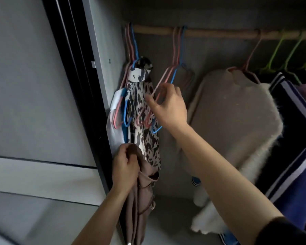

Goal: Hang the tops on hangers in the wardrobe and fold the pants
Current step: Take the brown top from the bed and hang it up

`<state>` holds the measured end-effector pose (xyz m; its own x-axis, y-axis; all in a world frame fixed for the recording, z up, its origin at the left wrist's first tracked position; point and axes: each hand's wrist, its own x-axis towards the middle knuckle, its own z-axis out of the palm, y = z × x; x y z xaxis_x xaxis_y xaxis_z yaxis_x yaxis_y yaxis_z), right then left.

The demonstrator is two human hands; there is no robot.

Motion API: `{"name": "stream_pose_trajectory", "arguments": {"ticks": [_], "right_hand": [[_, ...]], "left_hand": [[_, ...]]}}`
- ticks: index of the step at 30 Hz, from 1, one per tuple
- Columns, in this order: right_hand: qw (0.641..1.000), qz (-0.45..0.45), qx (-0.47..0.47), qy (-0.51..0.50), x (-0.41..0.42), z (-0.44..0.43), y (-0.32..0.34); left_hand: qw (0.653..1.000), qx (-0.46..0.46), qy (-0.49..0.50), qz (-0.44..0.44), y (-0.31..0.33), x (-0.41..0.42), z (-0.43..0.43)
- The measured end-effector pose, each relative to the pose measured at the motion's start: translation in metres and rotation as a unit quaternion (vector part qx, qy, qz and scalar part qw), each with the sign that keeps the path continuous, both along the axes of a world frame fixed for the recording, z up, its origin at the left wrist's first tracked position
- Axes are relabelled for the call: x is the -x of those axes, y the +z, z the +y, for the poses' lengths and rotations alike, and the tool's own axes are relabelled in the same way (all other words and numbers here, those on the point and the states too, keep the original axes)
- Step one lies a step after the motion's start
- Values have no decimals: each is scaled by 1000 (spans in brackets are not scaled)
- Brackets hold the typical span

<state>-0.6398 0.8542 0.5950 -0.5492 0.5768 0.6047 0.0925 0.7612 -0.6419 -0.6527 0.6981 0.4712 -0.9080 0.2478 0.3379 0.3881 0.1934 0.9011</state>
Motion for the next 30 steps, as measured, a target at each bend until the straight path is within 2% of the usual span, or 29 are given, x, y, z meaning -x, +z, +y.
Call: {"name": "stream_pose_trajectory", "arguments": {"ticks": [6, 10, 17, 22, 23, 26, 28, 30], "right_hand": [[999, -40, 5, -4, -13, 12, -17], [999, -29, -9, -45, -35, 29, -16], [990, -20, -60, -124, -80, 59, -10], [994, -40, 8, -105, -86, 68, -3], [994, -41, -6, -99, -85, 64, -3], [980, -66, -145, -119, -78, 54, 1], [955, -148, -204, -154, -71, 49, 9], [914, -223, -279, -194, -62, 44, 16]], "left_hand": [[1000, 2, 9, 5, -3, 4, -6], [999, 0, 38, -5, 1, 7, 0], [998, 16, 53, 25, -1, -2, 19], [998, 23, 50, 19, -4, -9, 29], [998, 22, 48, 22, -4, -8, 29], [999, 18, 42, 19, -2, -8, 32], [999, 11, 38, 6, 0, -8, 34], [999, 7, 48, 5, 3, -6, 31]]}}
